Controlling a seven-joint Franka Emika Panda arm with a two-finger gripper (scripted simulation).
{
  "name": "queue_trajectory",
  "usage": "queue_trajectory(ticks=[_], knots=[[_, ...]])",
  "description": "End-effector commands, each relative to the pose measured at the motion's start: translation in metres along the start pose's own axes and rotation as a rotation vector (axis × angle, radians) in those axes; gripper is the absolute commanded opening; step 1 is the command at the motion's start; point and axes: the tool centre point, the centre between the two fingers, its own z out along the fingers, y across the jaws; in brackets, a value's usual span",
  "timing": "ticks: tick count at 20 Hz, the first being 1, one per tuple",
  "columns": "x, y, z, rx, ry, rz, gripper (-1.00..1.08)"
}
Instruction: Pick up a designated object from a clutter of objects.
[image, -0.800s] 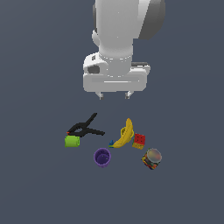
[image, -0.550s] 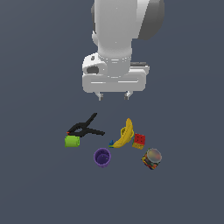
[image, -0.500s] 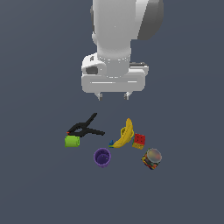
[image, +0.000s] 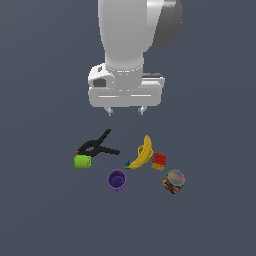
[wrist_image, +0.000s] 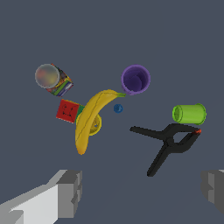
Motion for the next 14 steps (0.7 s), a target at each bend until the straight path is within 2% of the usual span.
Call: queue_trajectory(ticks=[1, 14], knots=[[0.001, -0.001, 0.002, 0.0, 0.0, 0.008, 1.0], [0.015, -0.017, 0.043, -0.005, 0.0, 0.165, 1.0]])
